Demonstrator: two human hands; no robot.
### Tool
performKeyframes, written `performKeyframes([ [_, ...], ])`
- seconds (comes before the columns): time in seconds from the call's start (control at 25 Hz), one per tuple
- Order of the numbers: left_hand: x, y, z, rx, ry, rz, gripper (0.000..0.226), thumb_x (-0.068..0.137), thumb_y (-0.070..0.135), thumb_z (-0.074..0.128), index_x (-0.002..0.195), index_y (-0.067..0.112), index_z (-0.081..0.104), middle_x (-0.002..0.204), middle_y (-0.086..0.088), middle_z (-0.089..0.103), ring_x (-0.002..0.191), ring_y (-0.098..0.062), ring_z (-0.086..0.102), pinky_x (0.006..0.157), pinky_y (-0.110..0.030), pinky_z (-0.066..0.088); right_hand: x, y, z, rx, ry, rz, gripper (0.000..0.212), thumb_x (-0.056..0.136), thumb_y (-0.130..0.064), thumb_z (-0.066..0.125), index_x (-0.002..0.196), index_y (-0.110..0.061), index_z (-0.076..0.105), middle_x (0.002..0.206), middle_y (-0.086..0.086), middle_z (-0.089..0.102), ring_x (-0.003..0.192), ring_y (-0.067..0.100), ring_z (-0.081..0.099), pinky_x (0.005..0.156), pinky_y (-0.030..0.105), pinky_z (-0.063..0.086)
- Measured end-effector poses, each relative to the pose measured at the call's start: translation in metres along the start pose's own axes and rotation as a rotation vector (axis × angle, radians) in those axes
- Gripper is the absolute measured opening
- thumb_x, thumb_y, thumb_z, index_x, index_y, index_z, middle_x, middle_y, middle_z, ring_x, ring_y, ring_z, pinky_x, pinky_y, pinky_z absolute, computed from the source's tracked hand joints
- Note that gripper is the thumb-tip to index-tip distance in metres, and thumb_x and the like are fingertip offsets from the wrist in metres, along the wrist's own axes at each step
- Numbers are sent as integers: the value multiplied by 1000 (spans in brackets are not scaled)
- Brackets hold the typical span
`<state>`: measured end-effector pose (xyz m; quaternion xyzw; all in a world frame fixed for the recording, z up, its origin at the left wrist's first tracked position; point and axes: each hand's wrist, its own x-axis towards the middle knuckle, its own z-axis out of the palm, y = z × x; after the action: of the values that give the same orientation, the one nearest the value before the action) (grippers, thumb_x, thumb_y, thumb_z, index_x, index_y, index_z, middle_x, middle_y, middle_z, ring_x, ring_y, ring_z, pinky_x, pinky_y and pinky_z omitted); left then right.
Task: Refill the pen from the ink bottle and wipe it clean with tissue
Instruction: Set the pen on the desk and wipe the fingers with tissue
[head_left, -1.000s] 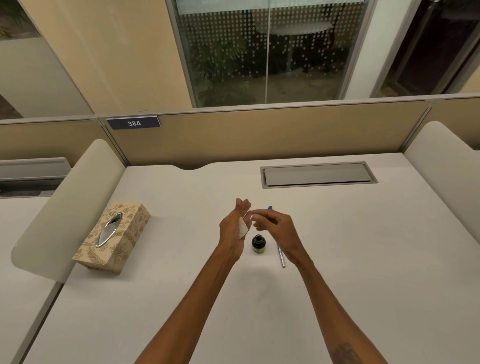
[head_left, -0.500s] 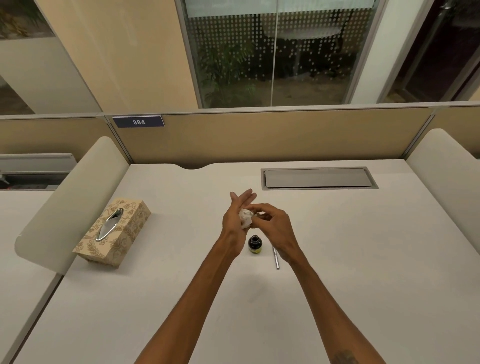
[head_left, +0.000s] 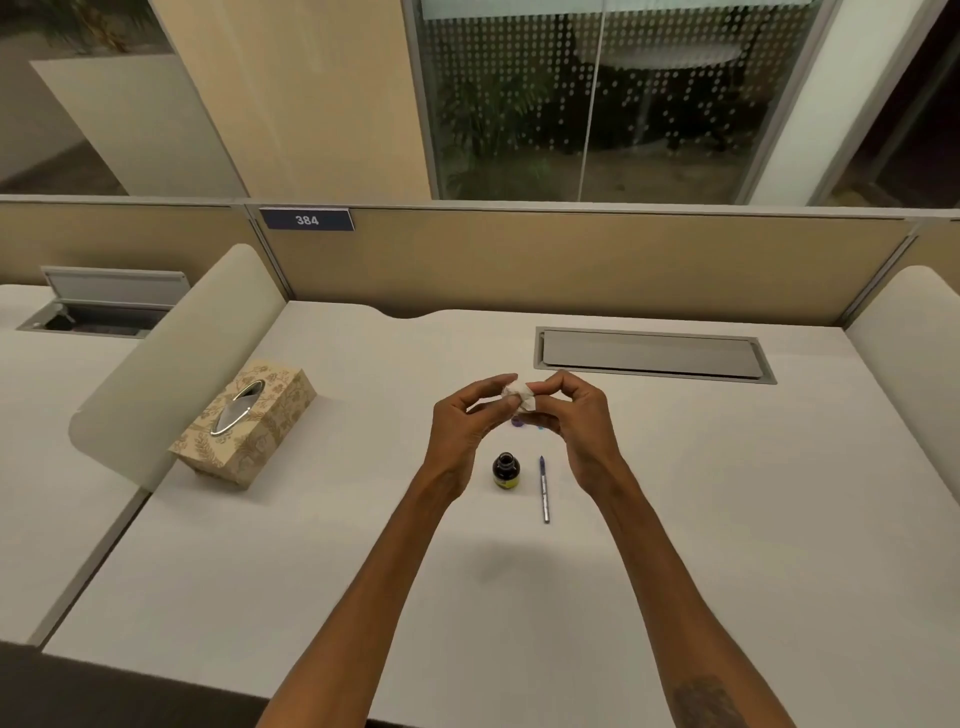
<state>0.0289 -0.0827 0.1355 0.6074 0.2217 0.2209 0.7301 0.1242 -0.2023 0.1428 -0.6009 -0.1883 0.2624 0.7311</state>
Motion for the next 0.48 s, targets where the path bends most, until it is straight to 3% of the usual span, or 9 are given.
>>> performKeyframes([
  [0.12,-11,1,4,23,103,50,21,86,10,74,106,15,75,99,-1,77,93,-15,73,78,-22,57,-5,0,2,-50,-52,-38,8,87,5,65,88,-1,71,99,27,69,85,34,73,78,36,61],
  [0.28,-18,5,-1,-70,250,-24,16,87,4,71,101,8,76,95,-7,77,88,-18,73,75,-22,57,-10,1,5,-156,-221,-42,19,89,-12,70,107,-4,70,108,12,72,93,26,73,87,33,59],
  [0.36,-25,10,-8,-94,254,-45,16,87,1,68,101,3,76,95,-11,77,89,-20,73,76,-22,57,-11,0,11,-209,-248,-60,23,85,-17,76,105,-6,72,111,6,71,91,23,74,86,33,60],
  [0.48,-39,19,-27,19,170,26,19,88,4,70,105,2,75,99,-11,77,92,-22,74,79,-25,58,-16,0,26,-215,-230,-76,23,84,-18,77,101,-2,73,100,11,74,85,25,75,82,35,61],
])
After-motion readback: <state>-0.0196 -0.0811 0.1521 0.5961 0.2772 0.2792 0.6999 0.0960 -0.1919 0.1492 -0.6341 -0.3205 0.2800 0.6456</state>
